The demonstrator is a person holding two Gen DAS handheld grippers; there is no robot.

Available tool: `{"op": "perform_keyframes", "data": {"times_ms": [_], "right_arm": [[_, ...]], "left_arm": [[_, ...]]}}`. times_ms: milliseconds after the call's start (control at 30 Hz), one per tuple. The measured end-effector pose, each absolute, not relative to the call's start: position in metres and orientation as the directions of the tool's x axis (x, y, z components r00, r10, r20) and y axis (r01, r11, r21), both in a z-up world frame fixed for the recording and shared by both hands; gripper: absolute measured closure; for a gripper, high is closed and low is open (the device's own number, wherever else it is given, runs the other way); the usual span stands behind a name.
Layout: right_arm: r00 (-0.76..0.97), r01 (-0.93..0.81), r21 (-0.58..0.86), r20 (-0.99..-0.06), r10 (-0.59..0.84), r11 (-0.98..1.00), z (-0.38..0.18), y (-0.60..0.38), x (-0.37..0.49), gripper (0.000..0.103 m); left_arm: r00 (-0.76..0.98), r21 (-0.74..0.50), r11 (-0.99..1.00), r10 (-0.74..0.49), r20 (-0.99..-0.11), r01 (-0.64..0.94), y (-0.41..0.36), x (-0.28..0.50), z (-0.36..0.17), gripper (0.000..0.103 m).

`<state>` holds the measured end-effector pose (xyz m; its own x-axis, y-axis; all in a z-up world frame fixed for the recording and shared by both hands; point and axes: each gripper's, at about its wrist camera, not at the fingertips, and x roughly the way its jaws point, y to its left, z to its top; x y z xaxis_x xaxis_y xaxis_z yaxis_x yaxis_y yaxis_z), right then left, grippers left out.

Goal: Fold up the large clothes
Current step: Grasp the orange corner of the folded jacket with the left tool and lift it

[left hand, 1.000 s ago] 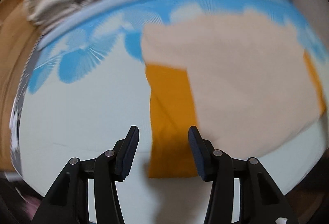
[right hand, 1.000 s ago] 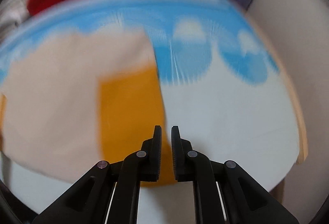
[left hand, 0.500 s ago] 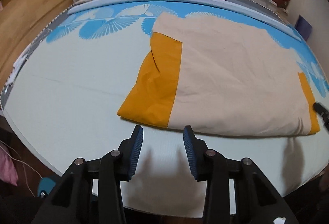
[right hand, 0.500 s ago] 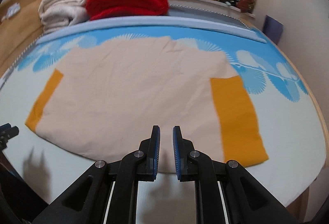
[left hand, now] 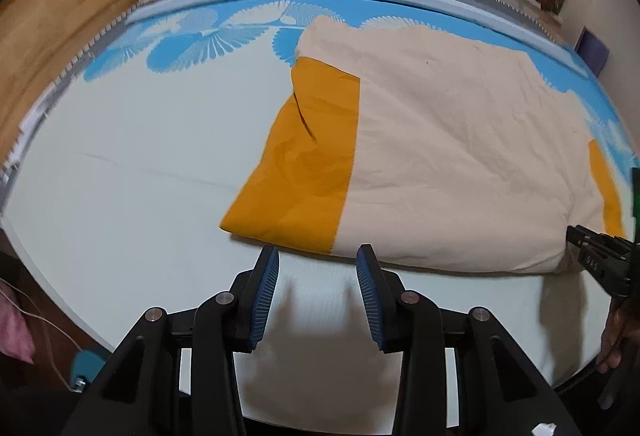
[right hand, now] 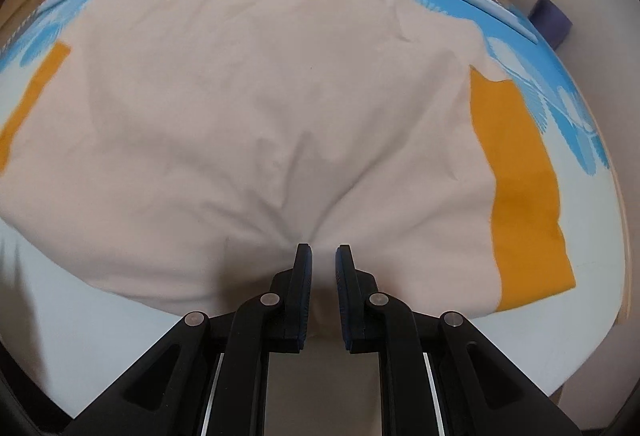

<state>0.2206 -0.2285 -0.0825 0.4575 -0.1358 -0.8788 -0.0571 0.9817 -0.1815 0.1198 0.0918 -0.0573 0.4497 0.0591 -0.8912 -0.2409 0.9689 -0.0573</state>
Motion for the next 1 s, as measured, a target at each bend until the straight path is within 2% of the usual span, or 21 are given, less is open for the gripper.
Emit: {"op": "perform_keyframes", "data": {"times_ms": [67, 167, 267, 367, 433, 533, 733, 1000], "right_arm": [[0.527, -0.038, -0.115, -0.846, -0.078, 0.993, -0.062, -0.232, 0.216, 0.089], [0.581, -0.060, -0.121, -0.811, -0.064, 0.991, -0.054, -0.226, 0.215, 0.089], [0.437, -0.086, -0.147, -0.895, -0.095, 0.985, -0.093, -0.225, 0.224, 0.089], [0.440, -0.087, -0.175, -0.890, -0.120, 0.981, -0.092, -0.224, 0.224, 0.089], [0.438, -0.094, -0.174, -0.891, -0.116, 0.980, -0.091, -0.225, 0.225, 0.089], [0.428, -0.090, -0.151, -0.898, -0.099, 0.984, -0.091, -0.228, 0.227, 0.089], [0.418, -0.091, -0.132, -0.905, -0.083, 0.987, -0.091, -0.235, 0.233, 0.089], [0.431, -0.093, -0.123, -0.900, -0.071, 0.988, -0.091, -0.234, 0.230, 0.089]], "left_arm": [[0.448, -0.143, 0.954, -0.010, -0.894, -0.263, 0.100, 0.121, -0.062, 0.067], [0.446, -0.306, 0.900, -0.146, -0.883, -0.311, 0.114, 0.123, -0.073, 0.067], [0.435, -0.433, 0.825, -0.261, -0.862, -0.363, 0.125, 0.125, -0.088, 0.066], [0.418, -0.497, 0.751, -0.320, -0.850, -0.434, 0.138, 0.128, -0.105, 0.062], [0.415, -0.533, 0.692, -0.354, -0.838, -0.486, 0.148, 0.130, -0.117, 0.054], [0.421, -0.588, 0.590, -0.411, -0.808, -0.552, 0.158, 0.133, -0.136, 0.052], [0.530, -0.670, 0.446, -0.410, -0.743, -0.593, 0.171, 0.137, -0.151, 0.048], [0.645, -0.736, 0.392, -0.358, -0.675, -0.552, 0.174, 0.148, -0.157, 0.048]]}}
